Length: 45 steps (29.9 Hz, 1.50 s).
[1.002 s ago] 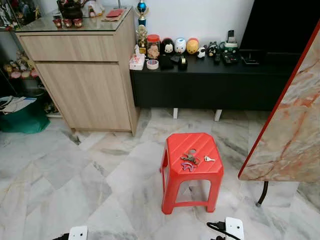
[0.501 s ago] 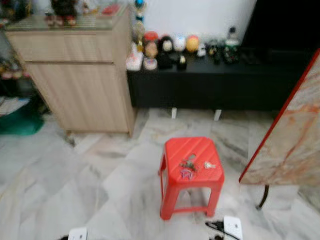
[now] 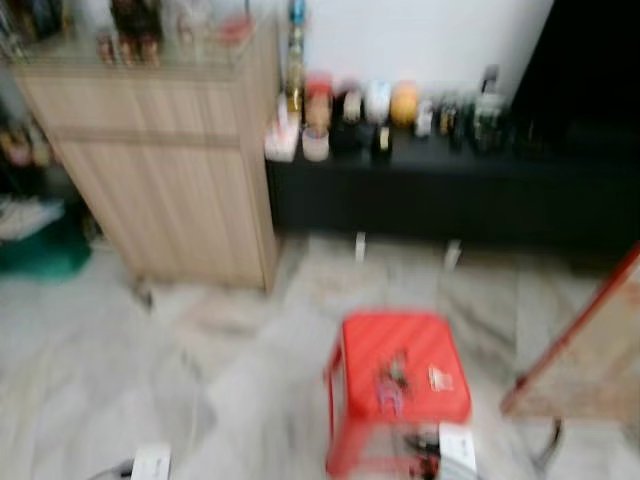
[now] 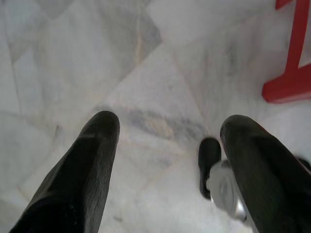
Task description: Hang keys on a hook
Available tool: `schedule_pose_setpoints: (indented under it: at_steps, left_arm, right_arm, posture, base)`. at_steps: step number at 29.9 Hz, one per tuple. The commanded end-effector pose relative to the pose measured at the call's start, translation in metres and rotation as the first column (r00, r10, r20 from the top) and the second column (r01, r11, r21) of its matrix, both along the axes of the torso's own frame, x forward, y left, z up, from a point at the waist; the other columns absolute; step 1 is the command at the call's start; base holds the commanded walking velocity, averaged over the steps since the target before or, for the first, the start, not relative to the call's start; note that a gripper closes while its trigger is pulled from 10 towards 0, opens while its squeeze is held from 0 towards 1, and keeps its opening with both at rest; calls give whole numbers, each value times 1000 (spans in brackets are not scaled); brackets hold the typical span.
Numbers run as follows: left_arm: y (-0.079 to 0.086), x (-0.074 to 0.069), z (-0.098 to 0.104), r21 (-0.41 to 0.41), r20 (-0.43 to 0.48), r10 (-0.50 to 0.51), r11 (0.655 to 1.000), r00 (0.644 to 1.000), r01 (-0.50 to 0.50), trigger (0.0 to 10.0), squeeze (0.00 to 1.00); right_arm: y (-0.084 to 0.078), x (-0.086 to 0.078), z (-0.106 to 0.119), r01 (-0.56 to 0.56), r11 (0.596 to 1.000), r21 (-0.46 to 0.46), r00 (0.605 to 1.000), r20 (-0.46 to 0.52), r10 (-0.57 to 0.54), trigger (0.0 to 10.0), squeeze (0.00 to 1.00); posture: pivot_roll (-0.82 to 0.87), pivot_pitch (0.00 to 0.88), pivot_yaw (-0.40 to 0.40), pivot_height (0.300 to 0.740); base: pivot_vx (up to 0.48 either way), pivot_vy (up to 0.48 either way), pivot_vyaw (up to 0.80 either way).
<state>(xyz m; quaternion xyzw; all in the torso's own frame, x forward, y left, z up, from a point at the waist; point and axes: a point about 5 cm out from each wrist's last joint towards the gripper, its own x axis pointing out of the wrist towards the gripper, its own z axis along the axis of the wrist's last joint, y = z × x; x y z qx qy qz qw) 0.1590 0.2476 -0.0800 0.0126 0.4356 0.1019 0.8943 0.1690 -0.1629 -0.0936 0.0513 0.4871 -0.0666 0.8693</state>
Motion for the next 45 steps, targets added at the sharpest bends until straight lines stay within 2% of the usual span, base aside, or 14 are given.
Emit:
schedule_pose_setpoints:
  at_steps: [1, 8, 22, 34, 39, 41, 44, 45]
  left_arm:
    - [-7, -4, -4, -13, -19, -15, 1000, 1000, 14, 10000, 0]
    - [-8, -9, -6, -13, -25, -16, 1000, 1000, 16, 10000, 0]
    - [-12, -2, -4, 3, -17, -44, 999, 999, 44, 10000, 0]
    - [-10, -5, -4, 6, -12, -37, 999, 999, 37, 10000, 0]
    - [-11, -5, -5, 8, -12, -36, 999, 999, 36, 10000, 0]
    - [-10, -5, -5, 7, -8, -29, 1000, 1000, 29, 10000, 0]
    - [-10, -6, -5, 7, -9, -29, 1000, 1000, 29, 10000, 0]
    - [-9, -7, -5, 6, -8, -25, 1000, 1000, 25, 10000, 0]
  right_arm:
    - [-8, -3, -1, 18, 1000, -14, 1000, -12, -18, 10000, 0]
    - [-8, -4, -1, 17, 1000, -15, 1000, -15, -17, 10000, 0]
    - [-9, -3, -1, 20, 1000, -13, 1000, -10, -20, 10000, 0]
    - [-9, -3, 0, 34, 999, -8, 999, 4, -34, 10000, 0]
    - [-10, 2, 3, 37, 999, -29, 997, 70, -35, 10000, 0]
    - [-10, 7, 7, 56, 998, -16, 987, 151, -53, 10000, 0]
    - [-11, 9, 10, 47, 999, -20, 981, 191, -43, 10000, 0]
    - [-11, 12, 13, 41, 999, -12, 969, 244, -37, 10000, 0]
  posture:
    - [2, 0, 15, 740]
    - [2, 0, 14, 740]
    - [3, 0, 13, 740]
    - [2, 0, 12, 740]
    - [8, 0, 11, 740]
    - [2, 0, 11, 740]
    - [1, 0, 10, 740]
    - [-2, 0, 8, 740]
  base:
    - [304, 0, 0]
    - [298, 0, 0]
    - [0, 0, 0]
    - [0, -165, 0]
    - [0, 0, 0]
    - [0, 0, 0]
    - [0, 0, 0]
    - [0, 0, 0]
